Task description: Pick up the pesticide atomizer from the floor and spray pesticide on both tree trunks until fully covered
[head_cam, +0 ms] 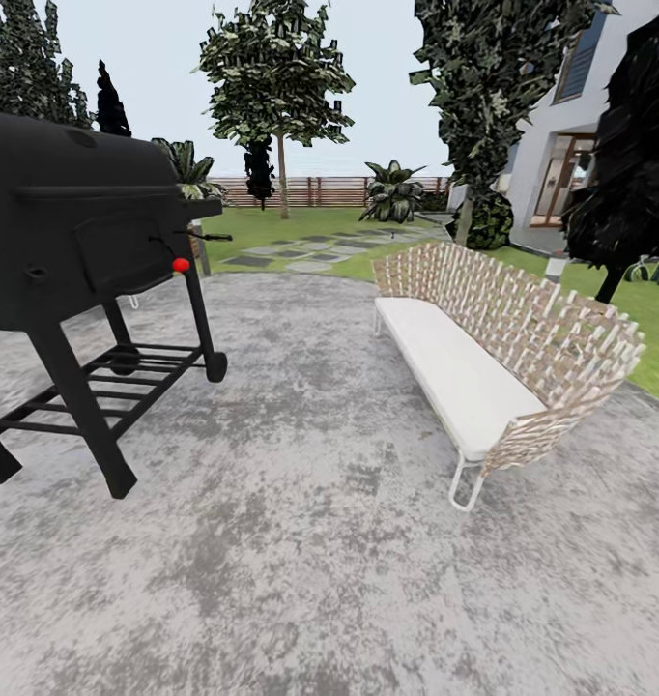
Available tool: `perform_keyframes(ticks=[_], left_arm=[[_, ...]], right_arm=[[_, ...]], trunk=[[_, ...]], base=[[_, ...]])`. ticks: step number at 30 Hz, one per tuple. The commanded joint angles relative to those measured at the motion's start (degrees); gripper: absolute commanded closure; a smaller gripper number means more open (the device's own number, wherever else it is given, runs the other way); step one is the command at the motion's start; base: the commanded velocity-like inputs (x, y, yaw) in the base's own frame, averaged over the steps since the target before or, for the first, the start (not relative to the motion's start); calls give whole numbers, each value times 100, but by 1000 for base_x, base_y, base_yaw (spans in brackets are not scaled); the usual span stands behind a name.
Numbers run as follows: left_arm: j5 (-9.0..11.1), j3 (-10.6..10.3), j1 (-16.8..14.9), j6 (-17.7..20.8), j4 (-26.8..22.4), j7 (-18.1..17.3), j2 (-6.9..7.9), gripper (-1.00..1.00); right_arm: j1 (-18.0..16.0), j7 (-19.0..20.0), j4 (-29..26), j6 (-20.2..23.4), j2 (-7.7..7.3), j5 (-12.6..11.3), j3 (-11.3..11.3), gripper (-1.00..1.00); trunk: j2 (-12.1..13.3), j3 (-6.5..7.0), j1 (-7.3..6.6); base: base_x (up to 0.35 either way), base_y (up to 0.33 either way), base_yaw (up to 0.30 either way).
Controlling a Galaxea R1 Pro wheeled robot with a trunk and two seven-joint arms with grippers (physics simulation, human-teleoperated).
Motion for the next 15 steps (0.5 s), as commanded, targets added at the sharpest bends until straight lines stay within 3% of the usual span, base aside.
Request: perform_keyframes(ticks=[1, 15], left_arm=[[0, 0, 0, 0, 0, 0, 1, -100], [-2, 0, 0, 0, 0, -1, 0, -100]], right_arm=[[0, 0, 1, 0, 0, 0, 0, -100], [0, 0, 2, 0, 0, -7, 0, -100]], trunk=[[0, 0, 0], [0, 0, 0]], base=[[340, 98, 0], [340, 72, 0]])
